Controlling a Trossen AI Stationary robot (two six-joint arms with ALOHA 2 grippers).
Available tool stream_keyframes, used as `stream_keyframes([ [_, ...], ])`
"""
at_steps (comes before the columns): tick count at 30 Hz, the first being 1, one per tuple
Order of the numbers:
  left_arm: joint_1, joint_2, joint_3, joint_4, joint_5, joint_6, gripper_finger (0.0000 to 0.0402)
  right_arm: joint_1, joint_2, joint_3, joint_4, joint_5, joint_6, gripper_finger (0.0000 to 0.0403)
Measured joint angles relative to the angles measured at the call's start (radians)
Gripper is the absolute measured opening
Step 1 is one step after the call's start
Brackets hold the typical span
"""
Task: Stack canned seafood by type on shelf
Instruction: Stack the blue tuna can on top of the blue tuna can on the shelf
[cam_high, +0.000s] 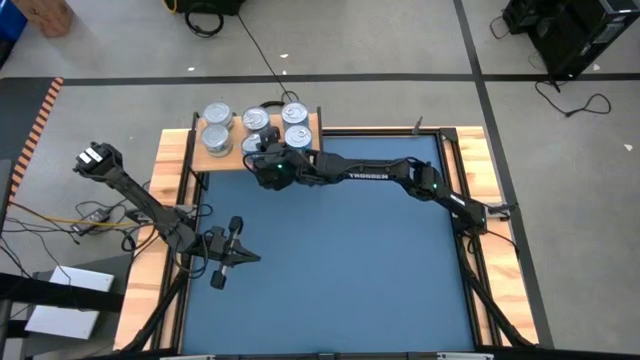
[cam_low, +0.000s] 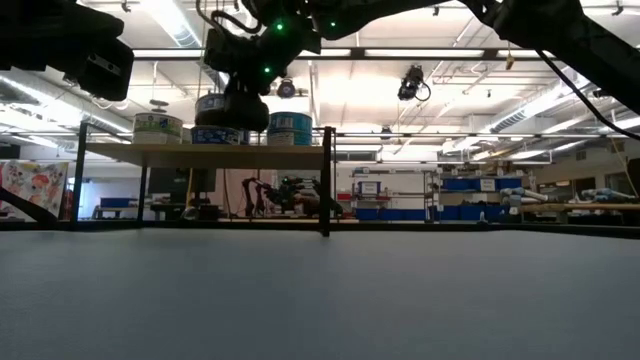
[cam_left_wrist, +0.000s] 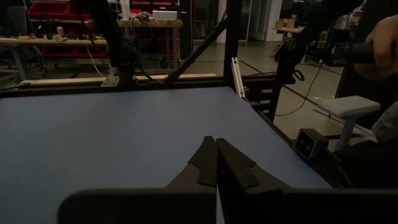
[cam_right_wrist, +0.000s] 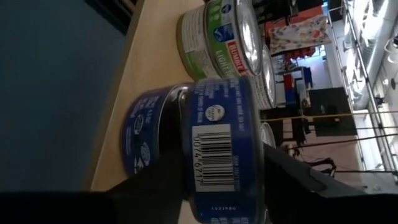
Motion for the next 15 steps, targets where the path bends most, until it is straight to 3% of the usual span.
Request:
stream_keyframes([
  [5,0.000,0.000,0.000,0.000,0.000,0.000,0.0001,0.001,0.000,0.000,-0.004,-0.005,0.010,0.0221],
  [15,0.000,0.000,0.000,0.000,0.000,0.000,0.0001,-0.004,0.000,0.000,0.010,-0.080,0.027,0.0234],
])
